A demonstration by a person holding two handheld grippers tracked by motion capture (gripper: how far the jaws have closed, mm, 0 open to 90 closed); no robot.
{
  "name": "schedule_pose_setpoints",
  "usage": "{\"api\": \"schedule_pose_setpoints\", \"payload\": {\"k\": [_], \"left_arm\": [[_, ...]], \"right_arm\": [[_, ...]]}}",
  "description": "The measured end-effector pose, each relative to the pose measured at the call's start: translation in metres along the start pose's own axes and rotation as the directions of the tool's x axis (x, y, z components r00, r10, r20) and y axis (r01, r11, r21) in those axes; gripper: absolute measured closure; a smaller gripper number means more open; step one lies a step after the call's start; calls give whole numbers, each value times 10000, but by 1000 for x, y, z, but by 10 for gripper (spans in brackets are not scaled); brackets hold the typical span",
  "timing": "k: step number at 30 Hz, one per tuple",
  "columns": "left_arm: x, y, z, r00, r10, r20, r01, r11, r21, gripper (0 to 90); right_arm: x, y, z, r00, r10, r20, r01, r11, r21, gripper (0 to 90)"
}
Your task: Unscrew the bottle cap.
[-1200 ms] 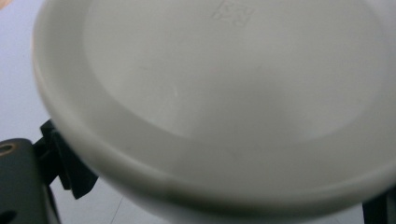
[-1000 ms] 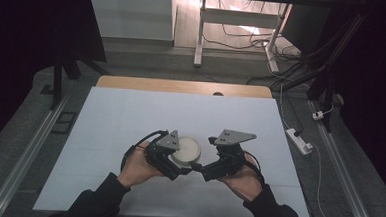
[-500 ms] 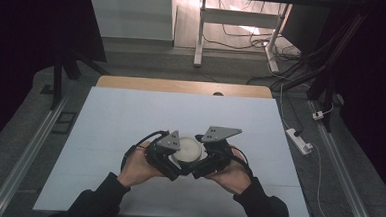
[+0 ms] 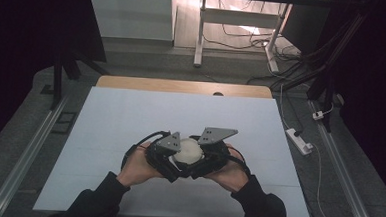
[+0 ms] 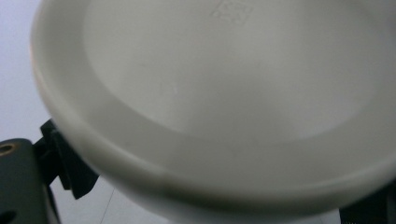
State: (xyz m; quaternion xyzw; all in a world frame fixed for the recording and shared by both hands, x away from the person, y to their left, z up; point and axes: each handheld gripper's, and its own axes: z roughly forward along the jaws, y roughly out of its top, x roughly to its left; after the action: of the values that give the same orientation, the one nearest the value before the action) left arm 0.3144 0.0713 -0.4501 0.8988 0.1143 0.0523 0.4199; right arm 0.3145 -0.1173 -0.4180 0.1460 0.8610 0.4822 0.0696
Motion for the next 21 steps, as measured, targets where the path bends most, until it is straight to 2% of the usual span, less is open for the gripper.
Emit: {"api": "schedule_pose_setpoints", "payload": {"k": [5, 10, 15, 19, 21], "left_arm": [[1, 0, 0, 9989, 172, 428, -172, 9999, -5, 71], [1, 0, -1, 9959, 325, 844, -319, 9994, -96, 71], [-1, 0, -1, 9891, 692, 1297, -682, 9976, -124, 71], [-3, 0, 0, 9823, 976, 1596, -969, 9952, -126, 71], [-3, 0, 0, 9827, 1018, 1549, -1017, 9948, -88, 71]], "right_arm": [[-4, 0, -1, 9981, -207, -585, 212, 9997, 75, 71], [-8, -1, -2, 9897, -425, -1366, 430, 9991, 12, 72], [-13, -2, -3, 9692, -825, -2320, 834, 9965, -62, 71], [-16, -3, -3, 9410, -1204, -3162, 1208, 9925, -185, 70], [-16, -3, -3, 9375, -1330, -3216, 1349, 9907, -164, 68]]}}
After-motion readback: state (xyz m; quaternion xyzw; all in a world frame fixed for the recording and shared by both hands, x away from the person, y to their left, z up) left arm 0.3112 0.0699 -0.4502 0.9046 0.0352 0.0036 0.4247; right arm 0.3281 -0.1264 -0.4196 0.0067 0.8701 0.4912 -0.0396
